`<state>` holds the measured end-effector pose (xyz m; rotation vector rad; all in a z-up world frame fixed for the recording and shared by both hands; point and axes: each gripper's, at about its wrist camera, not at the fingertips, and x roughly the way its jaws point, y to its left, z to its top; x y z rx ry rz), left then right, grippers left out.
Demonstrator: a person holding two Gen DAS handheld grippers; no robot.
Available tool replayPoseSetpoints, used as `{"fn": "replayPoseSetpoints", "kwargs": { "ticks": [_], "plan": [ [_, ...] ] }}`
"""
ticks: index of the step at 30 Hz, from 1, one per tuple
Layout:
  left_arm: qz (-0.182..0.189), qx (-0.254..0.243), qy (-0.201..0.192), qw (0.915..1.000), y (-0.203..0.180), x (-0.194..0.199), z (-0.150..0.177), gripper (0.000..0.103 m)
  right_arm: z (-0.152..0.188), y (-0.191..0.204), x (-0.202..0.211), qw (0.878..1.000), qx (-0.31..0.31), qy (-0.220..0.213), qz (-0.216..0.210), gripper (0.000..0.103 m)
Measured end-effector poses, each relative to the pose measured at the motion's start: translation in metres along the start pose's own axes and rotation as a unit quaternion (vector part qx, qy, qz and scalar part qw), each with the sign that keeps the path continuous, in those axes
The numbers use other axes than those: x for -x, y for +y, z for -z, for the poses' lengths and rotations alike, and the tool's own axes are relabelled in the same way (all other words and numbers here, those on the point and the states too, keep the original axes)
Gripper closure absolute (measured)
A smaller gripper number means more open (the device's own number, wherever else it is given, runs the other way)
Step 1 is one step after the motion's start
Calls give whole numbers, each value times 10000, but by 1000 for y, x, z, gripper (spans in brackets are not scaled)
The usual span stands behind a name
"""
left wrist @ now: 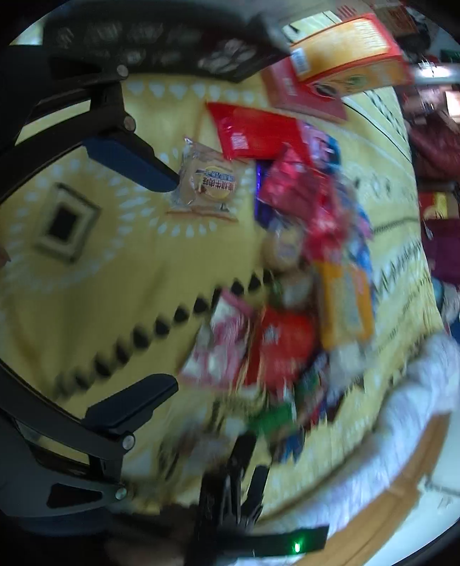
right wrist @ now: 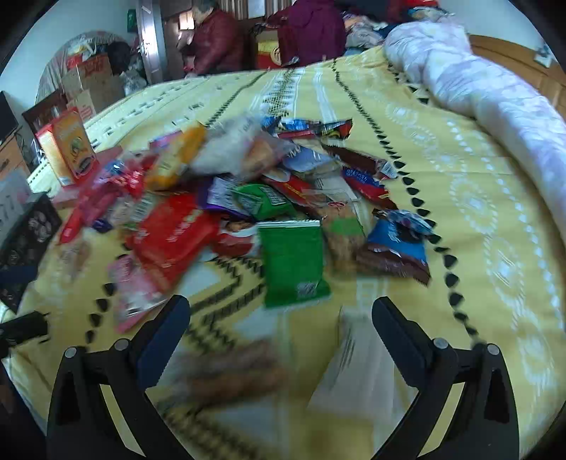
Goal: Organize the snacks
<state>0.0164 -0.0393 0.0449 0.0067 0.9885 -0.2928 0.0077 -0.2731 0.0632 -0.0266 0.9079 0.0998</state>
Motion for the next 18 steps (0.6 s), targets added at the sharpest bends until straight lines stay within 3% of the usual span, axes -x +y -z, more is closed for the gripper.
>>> {"fn": "replayPoseSetpoints", "kwargs": {
  "ticks": [4,6,10,18],
  "plan": [
    [-370,223,-30,9991,14,-28,-10,0,3,-24,-54,9976,-200,539,-379,0],
    [-464,309,79,9984,18,-42,-8,0,11,-24,-58,9994,50,128,-326,0],
    [-577,176,-16,9982,15,-45,0,0,13,-16,-57,9996,223,154,-86,0],
    [-557,174,-155,9982,16,-47,3,0,13,-17,-57,9996,201,160,-102,0]
  ]
}}
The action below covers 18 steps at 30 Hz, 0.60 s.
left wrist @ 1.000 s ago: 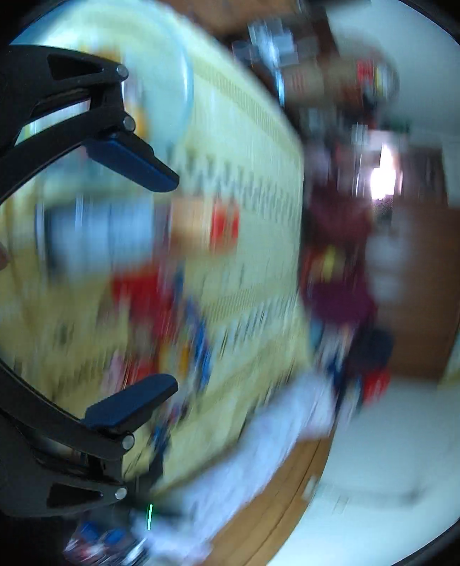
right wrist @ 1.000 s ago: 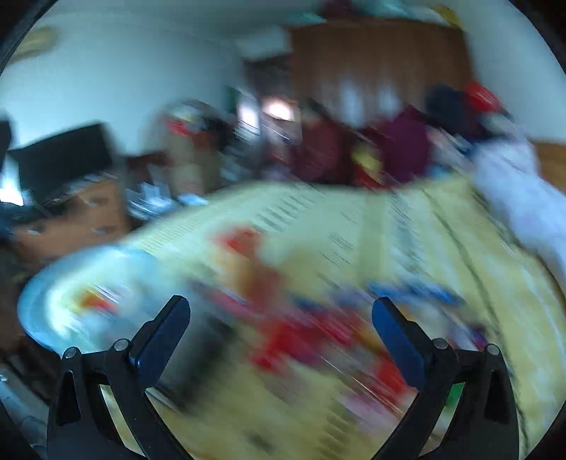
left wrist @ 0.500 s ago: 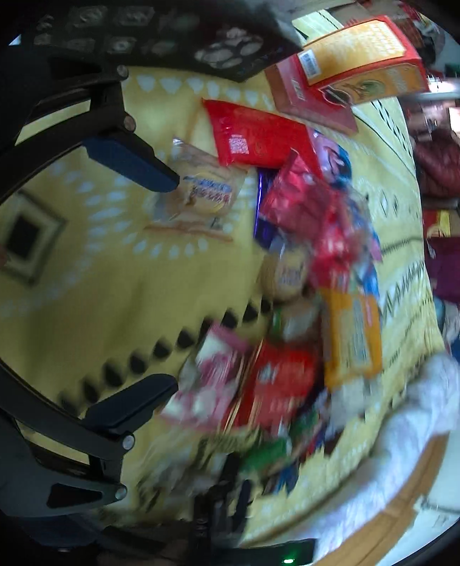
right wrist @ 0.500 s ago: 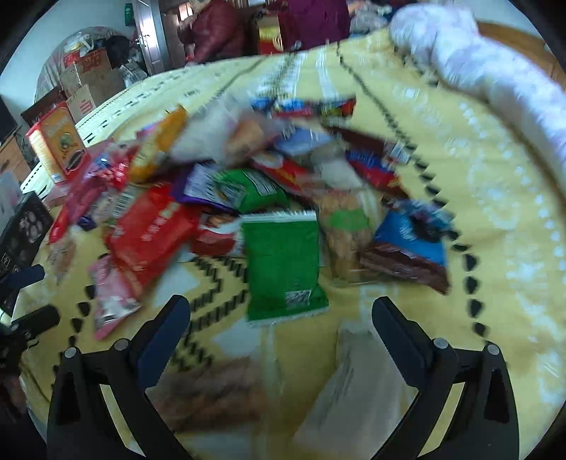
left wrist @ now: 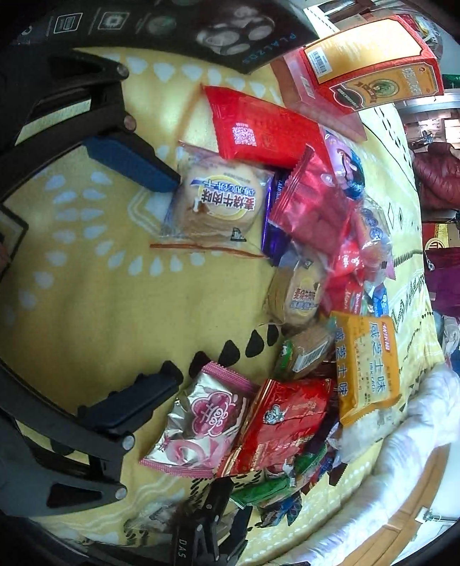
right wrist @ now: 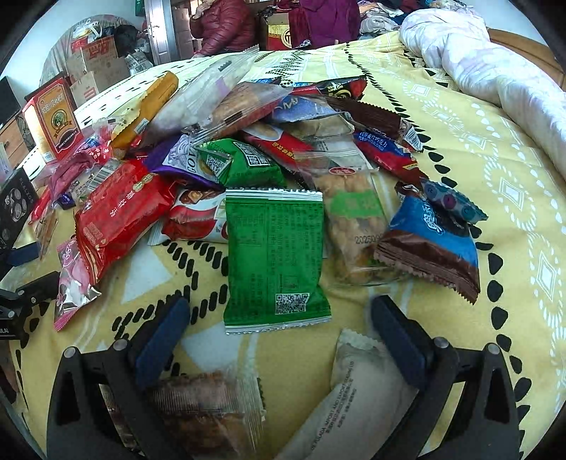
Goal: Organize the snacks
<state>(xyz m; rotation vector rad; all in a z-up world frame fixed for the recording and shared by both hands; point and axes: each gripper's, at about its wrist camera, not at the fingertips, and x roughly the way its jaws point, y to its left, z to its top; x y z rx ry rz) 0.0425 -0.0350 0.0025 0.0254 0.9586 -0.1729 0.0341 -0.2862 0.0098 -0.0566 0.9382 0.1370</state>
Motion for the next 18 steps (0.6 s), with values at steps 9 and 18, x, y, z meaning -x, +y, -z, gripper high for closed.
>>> {"fn": "replayPoseSetpoints", "kwargs": {
  "ticks": [9,18],
  "plan": [
    [43,9,-31,10000,2,4,3,0,0,0,0,10000,2,-1,-2,0],
    [14,-16,-21,10000,0,4,3,0,0,0,0,10000,4,-1,-4,0]
  ]
}}
